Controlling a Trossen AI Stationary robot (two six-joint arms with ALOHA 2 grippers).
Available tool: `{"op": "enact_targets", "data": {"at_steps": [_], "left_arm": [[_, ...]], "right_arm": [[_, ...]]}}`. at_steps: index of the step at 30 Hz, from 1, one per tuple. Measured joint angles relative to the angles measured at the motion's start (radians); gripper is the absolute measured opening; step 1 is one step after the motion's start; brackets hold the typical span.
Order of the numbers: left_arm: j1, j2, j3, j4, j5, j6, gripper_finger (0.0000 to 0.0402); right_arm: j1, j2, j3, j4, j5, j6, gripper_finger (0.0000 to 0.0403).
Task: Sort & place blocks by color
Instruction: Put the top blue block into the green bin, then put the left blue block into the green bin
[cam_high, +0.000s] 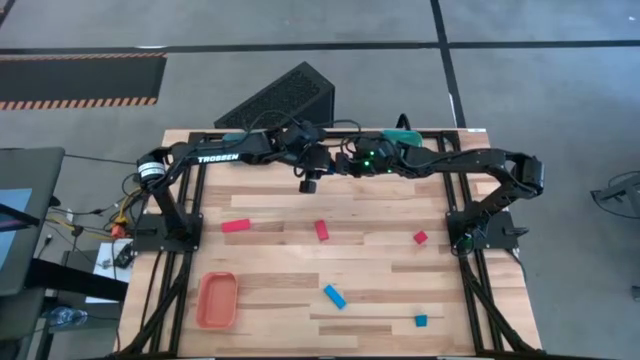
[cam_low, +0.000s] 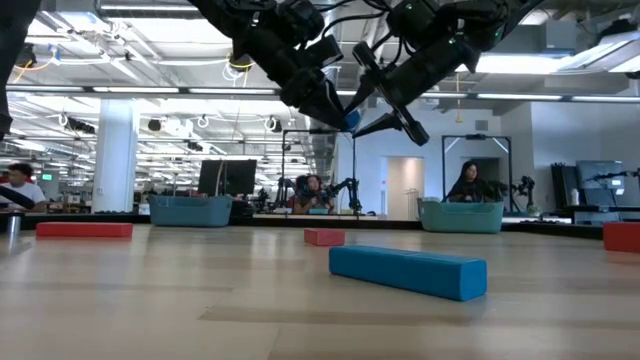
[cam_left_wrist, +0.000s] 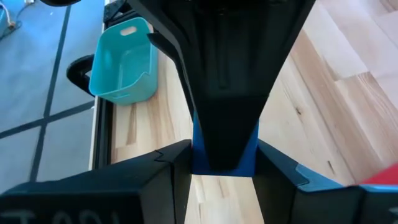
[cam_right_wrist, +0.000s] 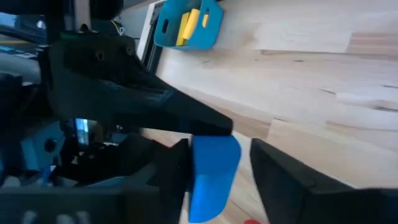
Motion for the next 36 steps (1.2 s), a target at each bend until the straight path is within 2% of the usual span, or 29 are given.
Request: {"op": "enact_targets", "data": {"at_steps": [3, 6, 9, 13, 18, 22, 26, 36], "left_arm": [[0.0, 0.0, 0.0, 0.001, -0.018, -0.014, 0.0119], [-0.001, 0.0, 0.0, 0.014, -0.09, -0.057, 0.0125], [0.008, 0.0, 0.0, 0.027, -0.132, -0.123, 0.0142], [0.05, -0.001, 0.003, 0.006, -0.14, -0.215, 0.0174], [0.104, -0.001, 0.002, -0.118, -0.137, -0.318, 0.0201], [0.14, -0.001, -0.014, -0.189, -0.148, -0.383, 0.0205], [0.158, -0.001, -0.025, -0.239, -0.147, -0.444, 0.0205], [0.142, -0.001, -0.028, -0.282, -0.12, -0.562, 0.0206]], "right_arm": [[-0.007, 0.0, 0.0, -0.001, 0.001, -0.004, 0.0127], [-0.027, 0.0, 0.0, 0.001, -0.003, -0.044, 0.0072], [-0.062, -0.002, 0.003, -0.031, 0.008, -0.129, 0.0072], [-0.163, 0.006, -0.007, -0.195, 0.112, -0.218, 0.0072], [-0.315, 0.014, -0.004, -0.436, 0.266, -0.337, 0.0072], [-0.4, 0.035, -0.002, -0.496, 0.298, -0.392, 0.0073], [-0.449, 0.072, -0.003, -0.511, 0.308, -0.427, 0.0103], [-0.481, 0.119, -0.003, -0.475, 0.315, -0.484, 0.0244]]}}
